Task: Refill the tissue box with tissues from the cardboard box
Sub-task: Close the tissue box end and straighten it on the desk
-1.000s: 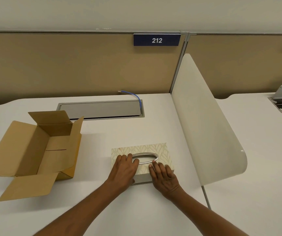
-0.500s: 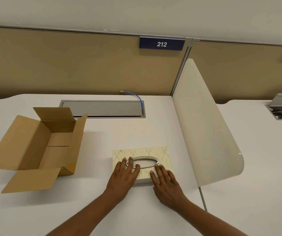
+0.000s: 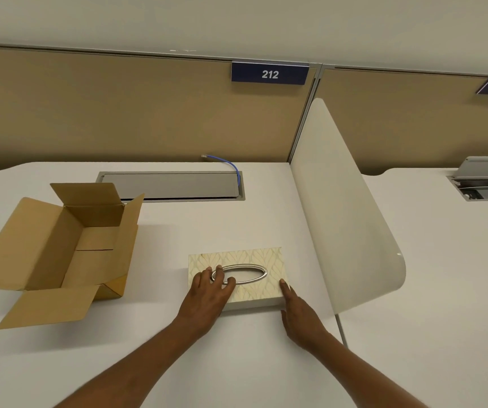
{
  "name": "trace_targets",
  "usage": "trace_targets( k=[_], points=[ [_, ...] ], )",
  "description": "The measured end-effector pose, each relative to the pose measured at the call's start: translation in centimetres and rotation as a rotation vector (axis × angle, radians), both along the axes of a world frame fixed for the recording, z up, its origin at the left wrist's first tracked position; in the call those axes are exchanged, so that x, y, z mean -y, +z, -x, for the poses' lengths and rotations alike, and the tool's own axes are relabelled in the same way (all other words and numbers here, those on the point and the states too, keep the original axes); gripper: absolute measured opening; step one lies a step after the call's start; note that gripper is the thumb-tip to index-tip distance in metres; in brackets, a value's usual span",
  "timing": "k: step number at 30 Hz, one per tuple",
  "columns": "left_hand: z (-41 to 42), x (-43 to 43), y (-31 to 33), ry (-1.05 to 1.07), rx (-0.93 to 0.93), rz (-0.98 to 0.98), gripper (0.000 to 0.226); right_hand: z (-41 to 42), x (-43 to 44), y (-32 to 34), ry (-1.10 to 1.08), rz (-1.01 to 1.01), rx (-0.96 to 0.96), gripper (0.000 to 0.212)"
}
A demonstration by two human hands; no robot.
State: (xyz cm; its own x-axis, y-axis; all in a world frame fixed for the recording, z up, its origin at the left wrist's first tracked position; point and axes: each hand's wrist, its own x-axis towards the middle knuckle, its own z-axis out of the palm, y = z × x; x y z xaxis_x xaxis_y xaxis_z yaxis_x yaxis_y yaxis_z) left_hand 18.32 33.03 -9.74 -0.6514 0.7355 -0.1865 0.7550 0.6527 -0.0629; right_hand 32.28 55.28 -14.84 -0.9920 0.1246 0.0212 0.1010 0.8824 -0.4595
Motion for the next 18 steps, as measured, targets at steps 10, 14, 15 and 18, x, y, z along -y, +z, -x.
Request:
trace_targets(
  k=[10,14,15,18],
  points=[
    [0.1,0.1,0.9,0.079,0.069,-0.112,0.083,1.4,1.2,1.8,-0.628,0.821,0.208,0.081],
    [0.2,0.2,0.9,0.100,0.072,-0.125,0.082,2.6,0.1,2.1,-0.714,0.971,0.329,0.075],
    [0.2,0.2,0.9,0.102,0.073,-0.129,0.082,2.9,-0.3,2.0,-0.714,0.976,0.355,0.076],
    [0.4,0.1,1.0,0.101,0.080,-0.138,0.081,3.7,-0.5,2.3,-0.706,1.005,0.408,0.068]
  ],
)
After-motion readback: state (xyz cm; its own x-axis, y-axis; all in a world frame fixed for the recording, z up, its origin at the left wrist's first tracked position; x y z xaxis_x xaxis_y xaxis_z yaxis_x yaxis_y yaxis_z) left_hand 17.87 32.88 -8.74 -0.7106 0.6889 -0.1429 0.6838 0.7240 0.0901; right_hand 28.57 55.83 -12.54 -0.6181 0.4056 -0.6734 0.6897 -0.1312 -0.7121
